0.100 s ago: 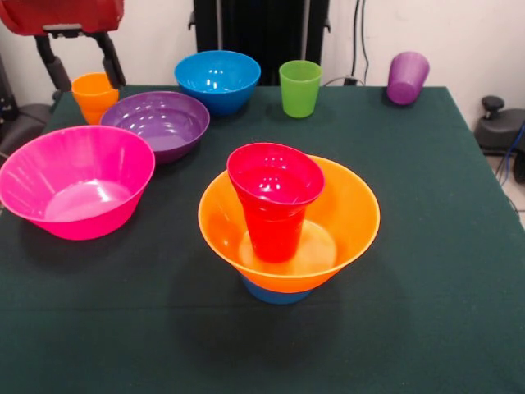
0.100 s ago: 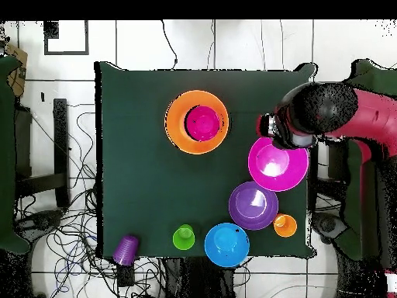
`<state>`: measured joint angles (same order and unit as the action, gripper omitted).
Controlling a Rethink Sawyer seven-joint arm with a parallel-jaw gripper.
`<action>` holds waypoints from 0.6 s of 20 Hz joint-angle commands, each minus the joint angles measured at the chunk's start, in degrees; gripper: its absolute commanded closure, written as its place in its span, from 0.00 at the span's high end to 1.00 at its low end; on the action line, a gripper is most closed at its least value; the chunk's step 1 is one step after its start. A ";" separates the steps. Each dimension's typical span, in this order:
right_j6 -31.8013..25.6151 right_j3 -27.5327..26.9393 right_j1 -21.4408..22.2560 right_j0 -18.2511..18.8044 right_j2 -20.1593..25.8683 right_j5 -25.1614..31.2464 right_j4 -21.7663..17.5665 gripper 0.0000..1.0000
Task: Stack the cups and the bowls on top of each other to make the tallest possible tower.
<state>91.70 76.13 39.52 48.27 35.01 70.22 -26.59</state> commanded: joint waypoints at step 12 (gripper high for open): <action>-8.87 3.94 -9.98 3.07 -2.59 -11.73 -12.76 1.00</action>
<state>91.70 76.65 36.38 52.39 34.93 64.08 -33.80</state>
